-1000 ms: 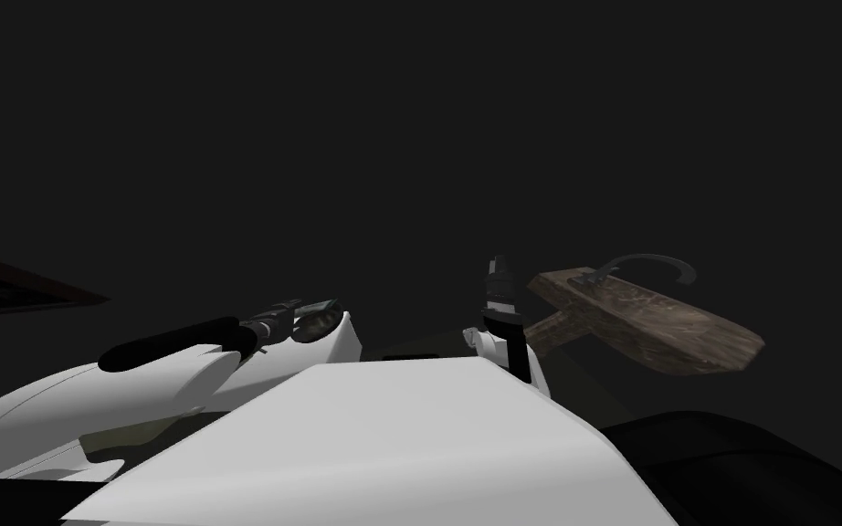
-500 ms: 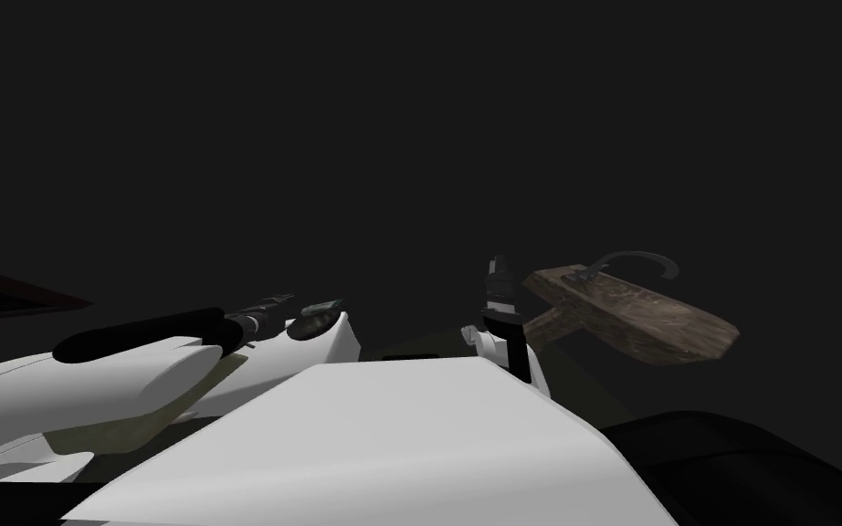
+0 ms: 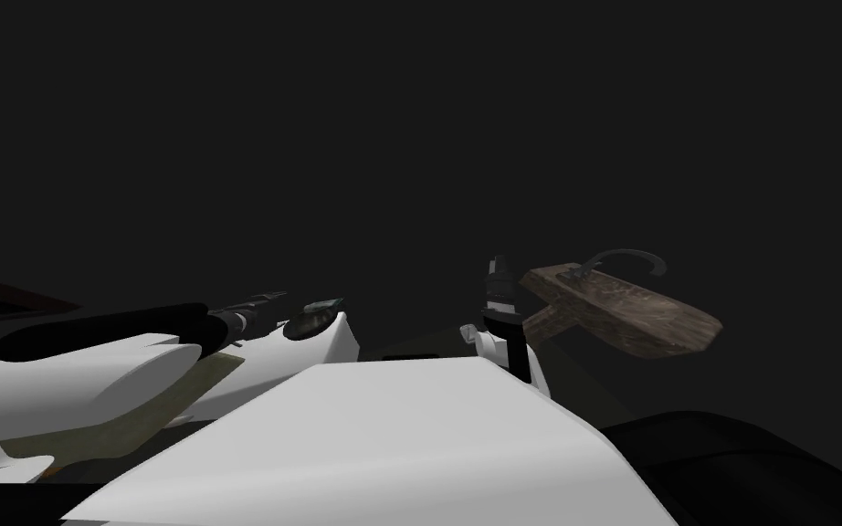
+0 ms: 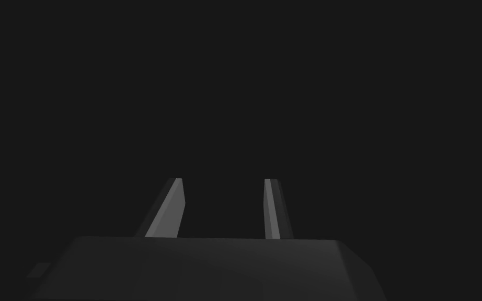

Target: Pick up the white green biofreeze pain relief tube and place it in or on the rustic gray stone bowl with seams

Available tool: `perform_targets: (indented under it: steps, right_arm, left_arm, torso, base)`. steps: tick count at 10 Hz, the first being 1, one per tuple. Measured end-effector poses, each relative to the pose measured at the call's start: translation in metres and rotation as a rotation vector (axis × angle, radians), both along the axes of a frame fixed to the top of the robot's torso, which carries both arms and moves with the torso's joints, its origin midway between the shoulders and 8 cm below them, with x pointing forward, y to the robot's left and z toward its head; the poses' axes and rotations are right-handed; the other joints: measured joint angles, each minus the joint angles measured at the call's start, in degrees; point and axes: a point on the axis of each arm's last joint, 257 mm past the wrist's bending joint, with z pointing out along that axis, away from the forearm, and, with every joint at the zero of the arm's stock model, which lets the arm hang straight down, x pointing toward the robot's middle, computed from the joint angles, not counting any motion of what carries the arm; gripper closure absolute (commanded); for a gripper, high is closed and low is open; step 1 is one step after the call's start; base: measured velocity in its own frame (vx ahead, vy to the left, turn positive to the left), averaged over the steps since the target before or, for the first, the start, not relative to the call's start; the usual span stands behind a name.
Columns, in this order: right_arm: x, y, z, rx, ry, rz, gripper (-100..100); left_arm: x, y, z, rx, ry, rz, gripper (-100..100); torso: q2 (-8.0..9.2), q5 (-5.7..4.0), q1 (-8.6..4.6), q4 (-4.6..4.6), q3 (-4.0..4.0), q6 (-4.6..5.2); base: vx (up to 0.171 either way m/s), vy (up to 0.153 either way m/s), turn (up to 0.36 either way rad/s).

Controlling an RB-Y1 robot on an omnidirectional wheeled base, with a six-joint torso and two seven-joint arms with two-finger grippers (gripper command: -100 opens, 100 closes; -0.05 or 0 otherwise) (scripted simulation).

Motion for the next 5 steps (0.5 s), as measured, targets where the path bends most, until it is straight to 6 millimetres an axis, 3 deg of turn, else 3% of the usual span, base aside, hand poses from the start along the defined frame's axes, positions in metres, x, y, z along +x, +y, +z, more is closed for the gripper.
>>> perform_targets:
  steps: [5]
  right_arm:
    - [0.0,0.0,0.0,0.0,0.0,0.0,0]
  left_arm:
    - [0.0,0.0,0.0,0.0,0.0,0.0,0]
  torso:
    - [-0.03,0.0,0.01,-0.01,-0.02,0.0]
  base:
    - [0.0,0.0,0.0]
